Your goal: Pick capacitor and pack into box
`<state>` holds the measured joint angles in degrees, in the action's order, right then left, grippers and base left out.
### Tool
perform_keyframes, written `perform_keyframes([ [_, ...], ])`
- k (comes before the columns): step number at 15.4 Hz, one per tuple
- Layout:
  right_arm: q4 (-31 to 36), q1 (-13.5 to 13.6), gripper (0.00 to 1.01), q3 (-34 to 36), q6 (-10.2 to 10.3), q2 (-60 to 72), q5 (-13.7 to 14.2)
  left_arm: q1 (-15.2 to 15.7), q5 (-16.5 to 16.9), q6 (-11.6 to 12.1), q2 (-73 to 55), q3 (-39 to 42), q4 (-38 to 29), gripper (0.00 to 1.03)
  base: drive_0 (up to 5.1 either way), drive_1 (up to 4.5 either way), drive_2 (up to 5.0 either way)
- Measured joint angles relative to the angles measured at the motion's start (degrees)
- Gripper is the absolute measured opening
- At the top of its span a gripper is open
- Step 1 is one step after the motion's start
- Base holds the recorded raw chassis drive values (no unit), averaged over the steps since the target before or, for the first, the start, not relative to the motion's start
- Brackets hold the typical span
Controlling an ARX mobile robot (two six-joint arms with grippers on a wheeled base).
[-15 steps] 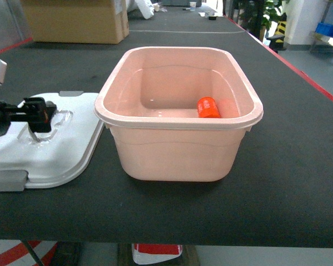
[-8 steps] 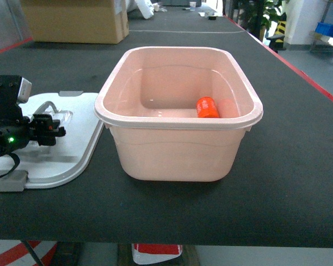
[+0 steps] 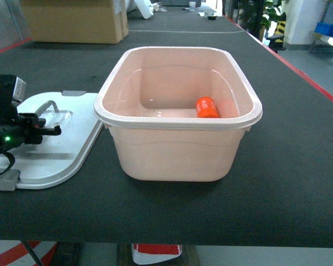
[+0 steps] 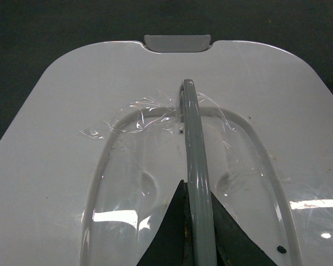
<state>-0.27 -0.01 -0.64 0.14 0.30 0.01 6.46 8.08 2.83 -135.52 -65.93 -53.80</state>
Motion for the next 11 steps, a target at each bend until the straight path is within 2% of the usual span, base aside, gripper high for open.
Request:
perform_keyframes([
  [3, 0.0, 0.0, 0.98, 0.0, 0.0, 0.0, 0.0, 4.3, -3.7, -2.0, 11.3, 2.6, 2.8, 0.02, 0.0, 0.00, 0.0],
  [4, 0.0, 0.0, 0.98, 0.0, 0.0, 0.0, 0.0, 4.9, -5.4, -2.7, 16.3, 3.0, 3.2, 0.02, 0.0, 0.00, 0.0],
  [6, 0.0, 0.0, 0.98, 0.0, 0.0, 0.0, 0.0, 3.2, -9.4, -4.3, 25.3, 4.0, 6.2, 0.02, 0.0, 0.00, 0.0],
  [8, 0.0, 0.0, 0.98, 0.0, 0.0, 0.0, 0.0, -0.8, -13.3, -5.7, 29.6, 5.1, 9.5, 0.02, 0.0, 0.00, 0.0],
  [10, 0.0, 0.0, 0.98, 0.0, 0.0, 0.0, 0.0, -6.7, -18.3, -6.4, 32.2, 6.1, 12.1, 0.02, 0.0, 0.00, 0.0],
  [11, 0.0, 0.0, 0.98, 0.0, 0.0, 0.0, 0.0, -19.8, -27.5, -7.5, 33.0, 5.6, 13.3, 0.02, 0.0, 0.00, 0.0],
])
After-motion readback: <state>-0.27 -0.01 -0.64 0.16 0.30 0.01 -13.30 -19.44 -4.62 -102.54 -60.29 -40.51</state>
